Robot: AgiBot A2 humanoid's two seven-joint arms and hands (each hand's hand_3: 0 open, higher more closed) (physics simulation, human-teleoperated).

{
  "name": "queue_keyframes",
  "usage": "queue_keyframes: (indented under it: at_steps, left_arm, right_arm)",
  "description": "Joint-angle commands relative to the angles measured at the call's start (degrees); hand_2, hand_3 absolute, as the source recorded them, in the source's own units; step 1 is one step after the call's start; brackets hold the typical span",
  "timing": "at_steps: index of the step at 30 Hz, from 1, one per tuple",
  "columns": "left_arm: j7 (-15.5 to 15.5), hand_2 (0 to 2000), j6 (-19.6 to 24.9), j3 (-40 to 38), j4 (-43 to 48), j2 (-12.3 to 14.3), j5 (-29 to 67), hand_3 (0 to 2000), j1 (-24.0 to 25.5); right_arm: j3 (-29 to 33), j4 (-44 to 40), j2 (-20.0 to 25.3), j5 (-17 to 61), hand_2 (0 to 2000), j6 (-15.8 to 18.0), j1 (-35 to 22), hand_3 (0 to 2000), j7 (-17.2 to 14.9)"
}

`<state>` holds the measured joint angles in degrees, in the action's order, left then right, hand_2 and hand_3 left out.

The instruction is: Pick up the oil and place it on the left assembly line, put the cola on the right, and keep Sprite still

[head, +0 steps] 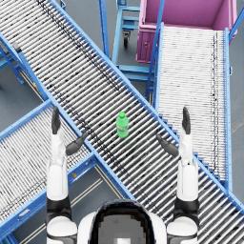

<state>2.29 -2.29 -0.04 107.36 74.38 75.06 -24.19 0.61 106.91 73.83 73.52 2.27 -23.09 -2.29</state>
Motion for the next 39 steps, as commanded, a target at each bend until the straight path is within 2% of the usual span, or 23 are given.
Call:
queue_keyframes:
  at_steps: [1,13,39]
  left_arm:
    - [0.2,0,-0.2,0.8,-0.3,-0.4,-1.2,0,0.5]
    - [3.2,0,-3.2,10.7,-4.1,-4.8,-16.3,0,7.0]
    - [3.5,0,-3.5,11.6,-4.4,-5.2,-17.8,0,7.6]
  right_arm:
    - [-0.8,-0.3,-0.3,-1.1,0,0.2,0.4,0,-0.2]
    - [-11.2,-3.7,-4.3,-14.9,0,3.2,6.0,0,-3.2]
    - [-12.2,-4.0,-4.7,-16.2,0,3.4,6.5,0,-3.5]
